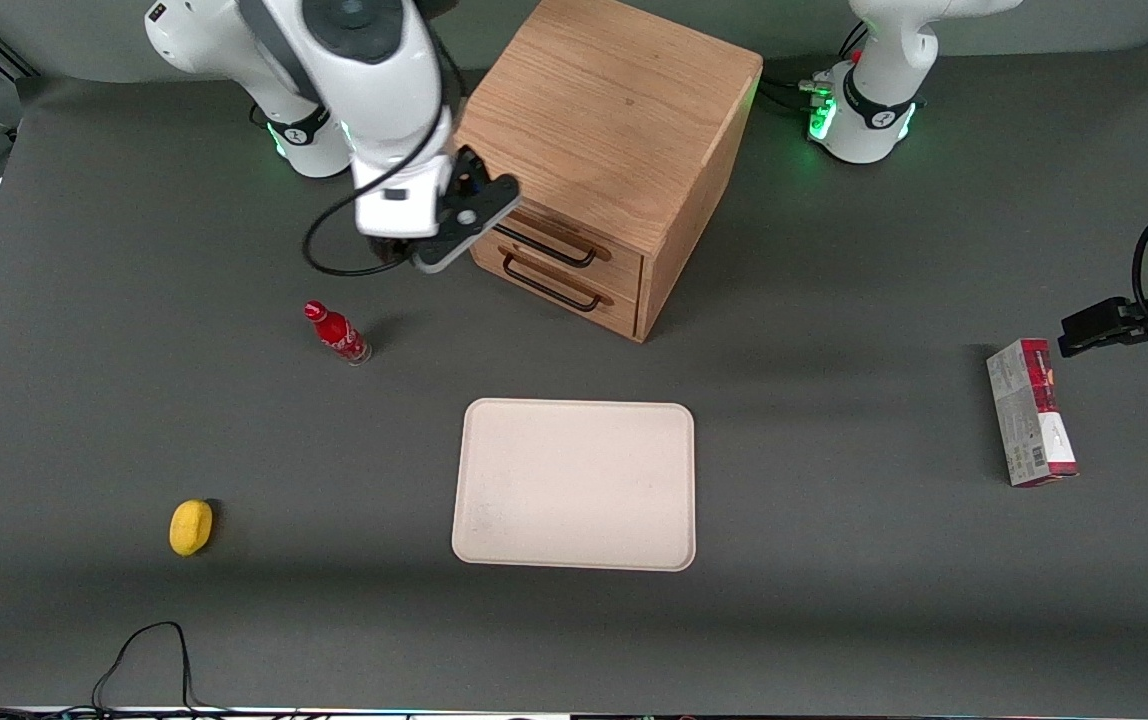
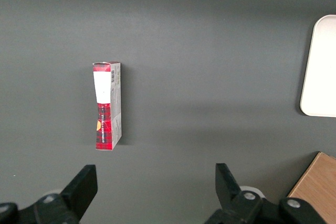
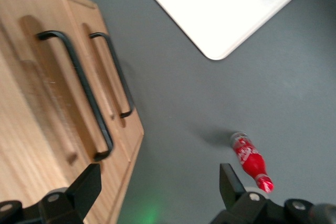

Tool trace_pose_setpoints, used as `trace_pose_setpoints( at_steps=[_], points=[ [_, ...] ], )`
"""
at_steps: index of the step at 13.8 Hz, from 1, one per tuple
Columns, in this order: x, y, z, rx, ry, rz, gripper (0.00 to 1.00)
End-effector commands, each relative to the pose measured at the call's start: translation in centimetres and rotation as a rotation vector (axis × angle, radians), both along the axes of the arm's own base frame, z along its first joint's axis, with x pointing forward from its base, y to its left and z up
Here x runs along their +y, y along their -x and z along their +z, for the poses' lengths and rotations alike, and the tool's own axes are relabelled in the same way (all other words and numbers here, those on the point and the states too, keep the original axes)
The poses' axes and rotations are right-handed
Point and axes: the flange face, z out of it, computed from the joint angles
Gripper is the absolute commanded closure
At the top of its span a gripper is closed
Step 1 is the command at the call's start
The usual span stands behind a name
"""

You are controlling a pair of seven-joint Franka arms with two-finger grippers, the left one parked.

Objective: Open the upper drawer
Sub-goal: 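Move the right gripper to the upper drawer's black handle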

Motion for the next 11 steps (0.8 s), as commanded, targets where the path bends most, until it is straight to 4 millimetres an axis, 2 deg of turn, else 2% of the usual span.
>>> trace_pose_setpoints(
  at_steps=[1,3,5,9,11],
  points=[
    [0.9,-0.5,-0.2,0.002,-0.009,0.004,0.00],
    [1.3,-0.3,-0.4,0.019,-0.027,0.018,0.00],
    [1.7,-0.1,0.5,0.051,-0.095,0.042,0.00],
    [2.1,0.1,0.7,0.117,-0.197,0.113,0.00],
    [2.3,-0.1,0.6,0.095,-0.212,0.112,0.00]
  ],
)
